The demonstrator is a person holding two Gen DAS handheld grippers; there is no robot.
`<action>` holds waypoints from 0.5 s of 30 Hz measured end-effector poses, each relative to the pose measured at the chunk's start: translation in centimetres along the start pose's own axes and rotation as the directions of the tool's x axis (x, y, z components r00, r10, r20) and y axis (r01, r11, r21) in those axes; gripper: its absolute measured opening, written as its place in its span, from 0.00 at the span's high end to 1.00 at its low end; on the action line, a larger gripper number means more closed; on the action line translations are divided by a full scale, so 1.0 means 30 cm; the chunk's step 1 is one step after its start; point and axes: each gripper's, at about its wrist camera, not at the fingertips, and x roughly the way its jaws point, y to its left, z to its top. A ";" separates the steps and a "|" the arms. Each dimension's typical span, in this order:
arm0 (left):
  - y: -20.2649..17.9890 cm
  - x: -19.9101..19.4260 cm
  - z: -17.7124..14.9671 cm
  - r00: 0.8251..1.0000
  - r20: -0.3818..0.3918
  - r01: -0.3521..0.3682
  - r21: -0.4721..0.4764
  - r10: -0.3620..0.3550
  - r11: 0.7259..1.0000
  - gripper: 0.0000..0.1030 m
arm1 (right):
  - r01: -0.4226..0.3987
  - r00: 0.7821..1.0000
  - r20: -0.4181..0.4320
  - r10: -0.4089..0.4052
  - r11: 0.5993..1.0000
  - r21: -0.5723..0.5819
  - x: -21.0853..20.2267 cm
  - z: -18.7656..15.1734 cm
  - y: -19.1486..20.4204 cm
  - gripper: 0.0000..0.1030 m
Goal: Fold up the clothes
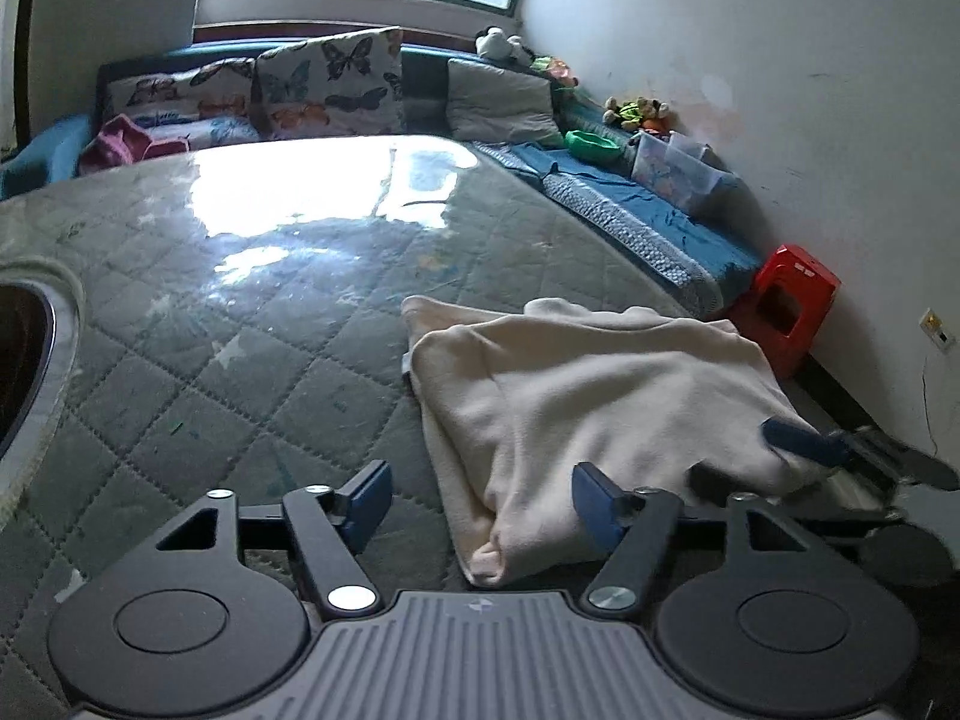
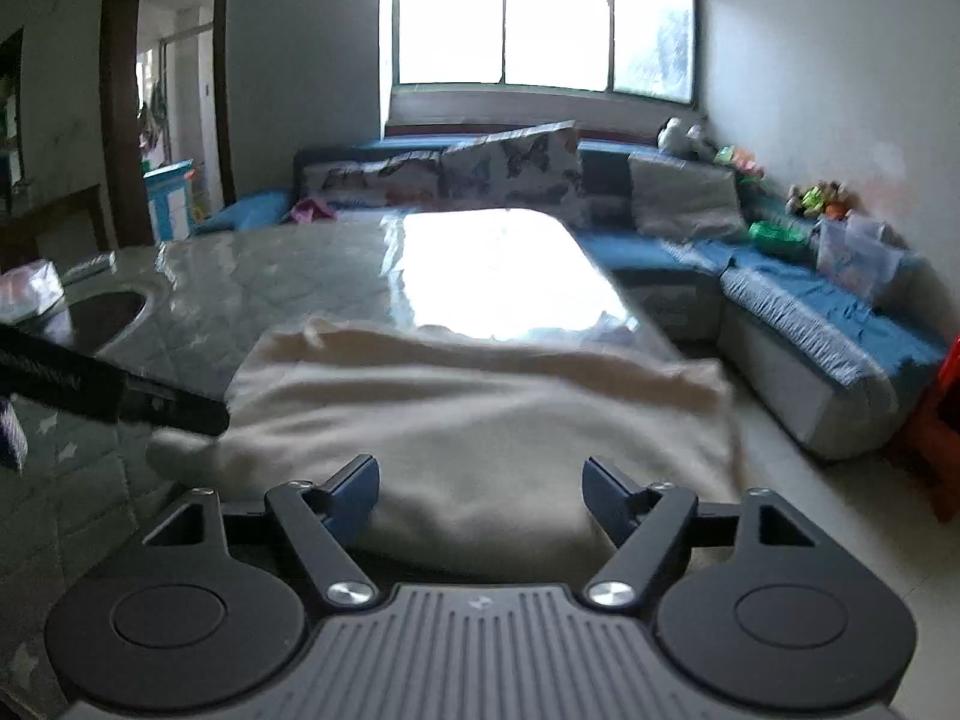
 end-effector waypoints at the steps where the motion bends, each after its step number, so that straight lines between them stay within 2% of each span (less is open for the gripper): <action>1: -0.004 0.000 -0.001 1.000 -0.001 0.001 0.005 -0.001 1.000 0.31 | -0.005 1.000 -0.002 0.005 1.000 -0.006 0.003 0.000 0.007 0.25; 7: -0.008 0.005 -0.001 1.000 0.002 -0.009 0.023 0.009 1.000 0.28 | -0.033 0.999 0.003 0.033 0.999 -0.023 0.009 0.065 -0.006 0.24; 11: -0.005 0.012 0.004 1.000 -0.001 -0.014 0.025 0.014 1.000 0.28 | -0.046 0.999 -0.021 0.046 0.999 0.018 0.073 0.137 -0.048 0.24; 15: -0.003 0.023 0.006 1.000 -0.006 -0.017 0.034 0.018 0.999 0.28 | -0.042 0.996 -0.072 0.046 0.998 0.056 0.173 0.196 -0.094 0.32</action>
